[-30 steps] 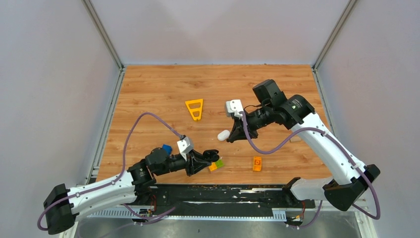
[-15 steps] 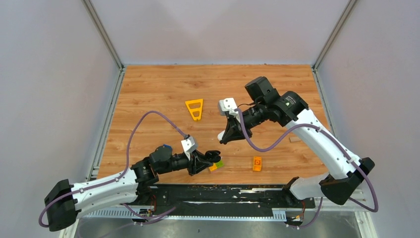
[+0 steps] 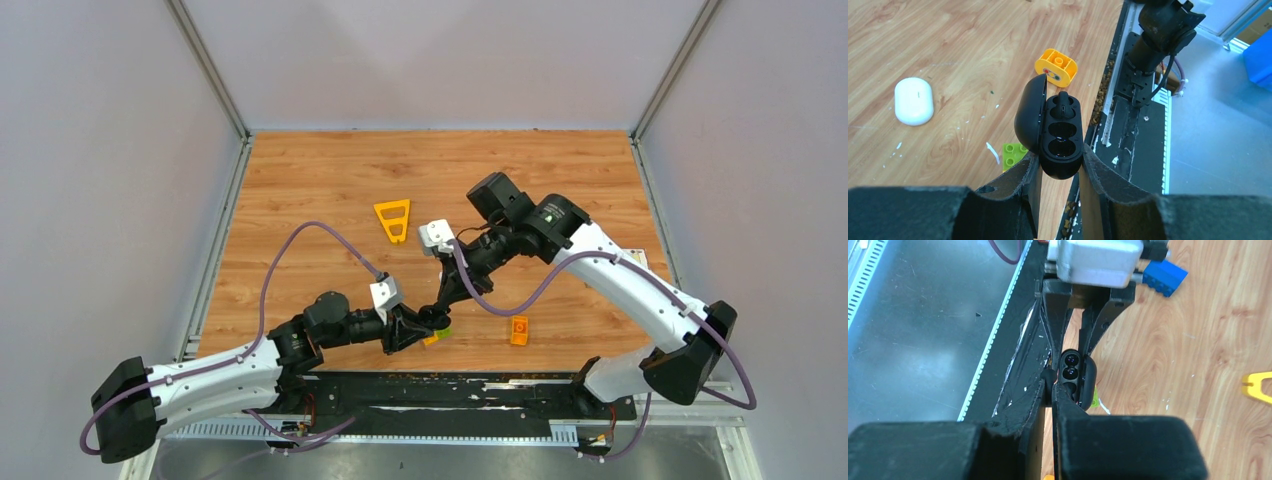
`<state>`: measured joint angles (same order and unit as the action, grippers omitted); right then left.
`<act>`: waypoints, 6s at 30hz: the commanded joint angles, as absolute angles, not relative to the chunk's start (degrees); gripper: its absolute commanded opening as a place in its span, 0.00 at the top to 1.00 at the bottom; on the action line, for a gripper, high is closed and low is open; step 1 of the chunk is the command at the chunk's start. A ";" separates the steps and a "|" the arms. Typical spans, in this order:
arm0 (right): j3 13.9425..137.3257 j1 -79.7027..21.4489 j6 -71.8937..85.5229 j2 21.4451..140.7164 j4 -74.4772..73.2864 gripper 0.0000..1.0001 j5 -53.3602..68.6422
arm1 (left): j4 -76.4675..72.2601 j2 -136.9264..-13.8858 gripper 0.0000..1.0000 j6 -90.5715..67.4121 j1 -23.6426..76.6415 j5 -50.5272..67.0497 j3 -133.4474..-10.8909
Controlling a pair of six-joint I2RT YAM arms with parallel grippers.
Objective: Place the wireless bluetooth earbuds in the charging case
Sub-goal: Place the left earbud in the charging case, then close the charging case, then place the charging case with the earbuds at the center of the board, then reset both arms
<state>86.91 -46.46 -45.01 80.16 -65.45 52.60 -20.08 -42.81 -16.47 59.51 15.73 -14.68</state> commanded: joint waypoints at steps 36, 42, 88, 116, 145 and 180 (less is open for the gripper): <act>81.61 -51.93 -42.28 85.96 -57.14 0.95 47.93 | -24.88 -39.31 1.00 -15.88 59.66 18.47 -16.35; 81.53 -52.12 -42.05 86.21 -56.79 0.93 47.40 | -25.09 -39.17 1.00 -15.98 59.64 18.55 -16.26; 75.24 -46.70 -40.08 73.98 -56.24 0.20 34.31 | -23.83 -37.98 1.00 -22.36 59.64 6.31 -13.91; 43.10 -9.41 -22.18 70.19 -26.37 0.18 59.09 | -27.18 -80.15 0.83 -53.86 59.54 0.43 -32.35; 42.81 -6.09 -23.86 67.48 -25.57 0.18 55.26 | -1.21 -97.67 0.54 -50.00 59.51 1.93 -53.38; 41.27 1.70 -8.75 63.35 -13.80 0.01 32.56 | 19.72 -43.82 0.00 -10.32 44.39 -45.20 -35.79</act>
